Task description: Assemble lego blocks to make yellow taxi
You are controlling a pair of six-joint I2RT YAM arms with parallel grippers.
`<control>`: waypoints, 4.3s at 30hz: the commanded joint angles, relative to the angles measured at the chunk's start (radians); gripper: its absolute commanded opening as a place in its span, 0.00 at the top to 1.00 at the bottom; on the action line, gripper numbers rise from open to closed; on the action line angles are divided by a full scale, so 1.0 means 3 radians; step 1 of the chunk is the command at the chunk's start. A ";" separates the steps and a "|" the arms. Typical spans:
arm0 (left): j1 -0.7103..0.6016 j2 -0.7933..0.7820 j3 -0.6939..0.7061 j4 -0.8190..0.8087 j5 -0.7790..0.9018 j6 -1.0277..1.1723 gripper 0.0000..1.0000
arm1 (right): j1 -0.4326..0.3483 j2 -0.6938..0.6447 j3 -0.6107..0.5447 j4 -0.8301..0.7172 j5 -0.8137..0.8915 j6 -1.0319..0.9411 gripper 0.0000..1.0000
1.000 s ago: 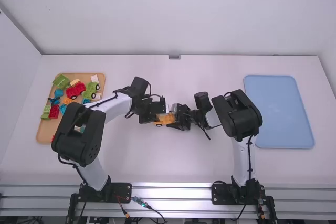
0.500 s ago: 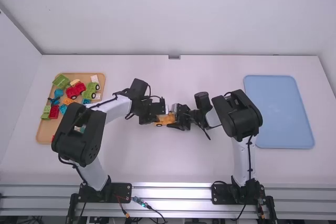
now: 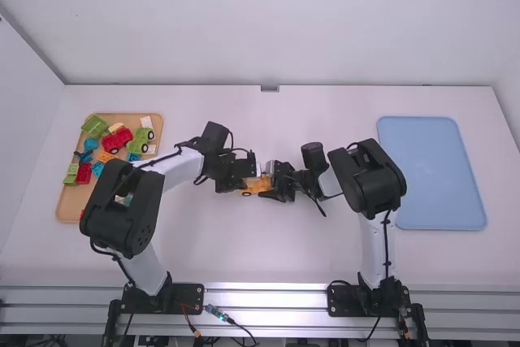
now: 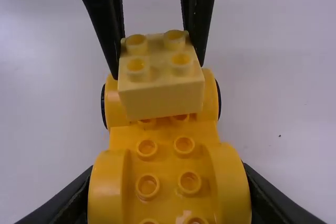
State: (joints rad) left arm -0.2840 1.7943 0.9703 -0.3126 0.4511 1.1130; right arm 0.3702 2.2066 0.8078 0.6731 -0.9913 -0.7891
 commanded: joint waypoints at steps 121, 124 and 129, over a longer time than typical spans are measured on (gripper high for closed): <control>0.0385 -0.0084 -0.0451 0.1311 0.0833 -0.0926 0.98 | 0.0005 0.0030 0.0034 0.0056 -0.0008 -0.0001 0.54; 0.0451 -0.0369 -0.0164 0.1019 0.0914 -0.0893 0.98 | -0.0032 0.0030 0.0034 0.0071 -0.0008 -0.0003 0.54; 0.0604 -0.0761 0.0284 0.0501 0.0698 -0.1208 0.98 | -0.0083 0.0030 0.0034 0.0053 -0.0009 -0.0003 0.54</control>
State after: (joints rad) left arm -0.1242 1.6295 1.0019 -0.1383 0.6968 0.8051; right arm 0.3565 2.2066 0.8078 0.6910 -0.9791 -0.7883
